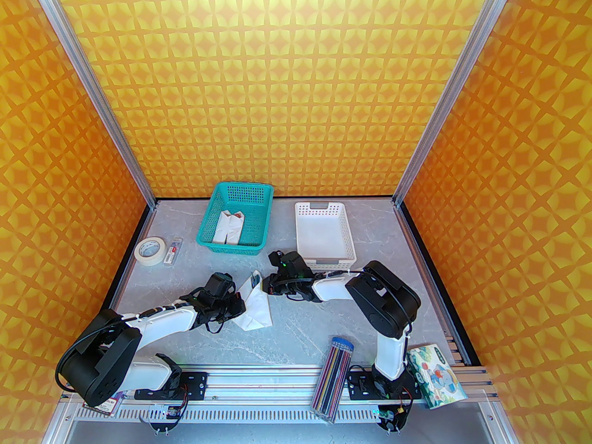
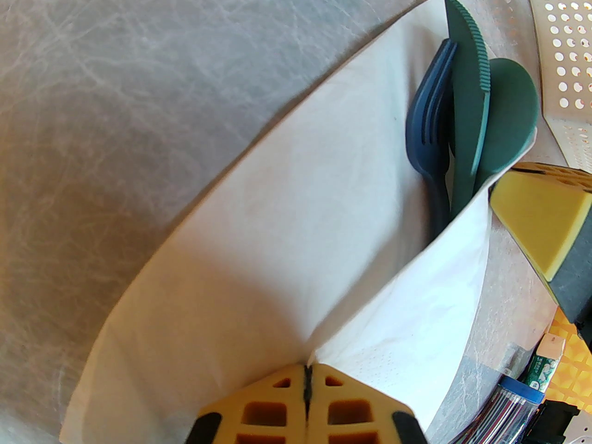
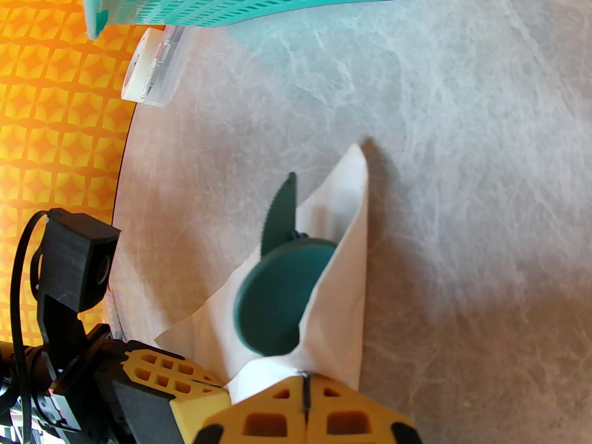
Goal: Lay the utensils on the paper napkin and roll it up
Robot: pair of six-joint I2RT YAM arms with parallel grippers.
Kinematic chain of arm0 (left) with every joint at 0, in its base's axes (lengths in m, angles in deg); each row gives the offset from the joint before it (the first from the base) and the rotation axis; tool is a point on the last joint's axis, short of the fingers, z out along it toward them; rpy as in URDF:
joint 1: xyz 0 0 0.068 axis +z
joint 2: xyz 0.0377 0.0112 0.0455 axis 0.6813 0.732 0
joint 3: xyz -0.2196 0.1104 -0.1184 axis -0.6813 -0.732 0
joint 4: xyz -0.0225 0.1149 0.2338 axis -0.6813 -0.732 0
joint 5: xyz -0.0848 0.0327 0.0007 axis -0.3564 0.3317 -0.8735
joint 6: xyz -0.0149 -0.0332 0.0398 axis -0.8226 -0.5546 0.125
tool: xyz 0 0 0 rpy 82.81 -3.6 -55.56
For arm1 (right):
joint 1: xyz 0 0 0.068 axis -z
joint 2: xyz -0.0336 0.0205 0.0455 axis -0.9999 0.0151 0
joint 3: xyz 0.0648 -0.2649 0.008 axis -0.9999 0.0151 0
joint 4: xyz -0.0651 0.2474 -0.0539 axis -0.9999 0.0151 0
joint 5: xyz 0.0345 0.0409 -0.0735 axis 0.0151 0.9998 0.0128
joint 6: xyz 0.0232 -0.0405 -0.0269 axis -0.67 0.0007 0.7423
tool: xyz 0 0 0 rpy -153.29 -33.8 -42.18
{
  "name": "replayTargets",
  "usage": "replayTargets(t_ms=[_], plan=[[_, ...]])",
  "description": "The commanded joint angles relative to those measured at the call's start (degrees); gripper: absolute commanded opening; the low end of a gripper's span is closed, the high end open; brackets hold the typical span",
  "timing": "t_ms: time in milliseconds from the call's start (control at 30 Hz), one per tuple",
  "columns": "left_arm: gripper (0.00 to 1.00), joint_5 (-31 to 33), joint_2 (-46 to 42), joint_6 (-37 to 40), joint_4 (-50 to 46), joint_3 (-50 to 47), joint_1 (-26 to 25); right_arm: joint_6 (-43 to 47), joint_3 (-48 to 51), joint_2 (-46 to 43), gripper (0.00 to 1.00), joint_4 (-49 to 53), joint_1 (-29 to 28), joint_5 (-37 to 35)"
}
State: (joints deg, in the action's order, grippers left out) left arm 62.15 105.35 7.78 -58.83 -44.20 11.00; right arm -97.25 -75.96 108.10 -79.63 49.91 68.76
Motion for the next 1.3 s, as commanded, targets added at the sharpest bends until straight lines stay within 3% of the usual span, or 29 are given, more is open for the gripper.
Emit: replayTargets(t_ms=[0,300,500,700,1267], plan=[[0.00,4.0,1.0,1.2,-7.3,-1.2,-0.2,1.6,-1.1,1.6,0.00,2.1,0.5,-1.7],[0.00,4.0,1.4,1.1,-7.2,-1.4,-0.3,3.2,-0.6,1.0,0.00,4.4,2.3,-1.9],[0.00,4.0,1.2,1.2,-7.4,-1.2,-0.2,4.1,-1.1,-4.1,0.00,5.9,2.3,0.2],[0.00,4.0,0.8,1.3,-7.7,-1.0,-0.3,1.0,0.6,-4.9,0.00,-0.6,1.9,4.2],[0.00,4.0,0.7,1.4,-8.0,-1.1,-0.3,-1.3,-2.2,2.9,0.00,-5.0,1.3,4.5]])
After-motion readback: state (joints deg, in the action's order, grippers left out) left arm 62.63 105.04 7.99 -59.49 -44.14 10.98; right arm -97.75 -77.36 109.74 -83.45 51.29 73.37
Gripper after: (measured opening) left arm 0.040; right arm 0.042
